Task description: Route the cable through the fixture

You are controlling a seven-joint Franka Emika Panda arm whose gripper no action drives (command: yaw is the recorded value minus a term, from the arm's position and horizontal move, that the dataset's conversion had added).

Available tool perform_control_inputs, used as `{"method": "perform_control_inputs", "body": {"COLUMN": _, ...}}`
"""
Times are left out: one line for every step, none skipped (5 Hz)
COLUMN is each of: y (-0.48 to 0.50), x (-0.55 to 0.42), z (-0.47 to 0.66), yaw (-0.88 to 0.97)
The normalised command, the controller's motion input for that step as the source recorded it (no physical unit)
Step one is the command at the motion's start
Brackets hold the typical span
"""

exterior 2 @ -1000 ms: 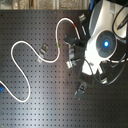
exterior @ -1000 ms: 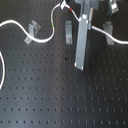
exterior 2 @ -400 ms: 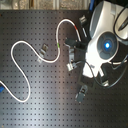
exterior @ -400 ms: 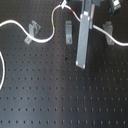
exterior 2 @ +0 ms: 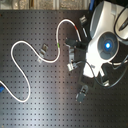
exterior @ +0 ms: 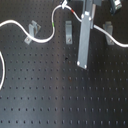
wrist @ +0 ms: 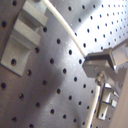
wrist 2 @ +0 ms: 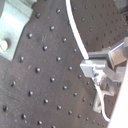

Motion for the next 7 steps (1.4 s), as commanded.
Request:
{"method": "perform_control_inputs", "body": {"y": -0.080, "x": 0.275, "z": -0.32, "yaw": -0.07}}
{"method": "perform_control_inputs", "body": {"y": -0.118, "x": 0.427, "z": -0.31, "yaw": -0.13}}
{"method": "perform_control_inputs", "body": {"y": -0.133, "x": 0.482, "z": -0.21, "yaw": -0.35}}
{"method": "perform_control_inputs", "body": {"y": -0.094, "x": 0.443, "z": -0.09, "yaw": -0.45}}
{"method": "perform_control_inputs", "body": {"y": -0.029, "x": 0.260, "z": 0.00, "yaw": -0.48}}
{"method": "perform_control_inputs", "body": {"y": 0.084, "x": -0.083, "z": 0.19, "yaw": -0.35}}
{"method": "perform_control_inputs", "body": {"y": 0.184, "x": -0.272, "z": 0.21, "yaw": -0.27}}
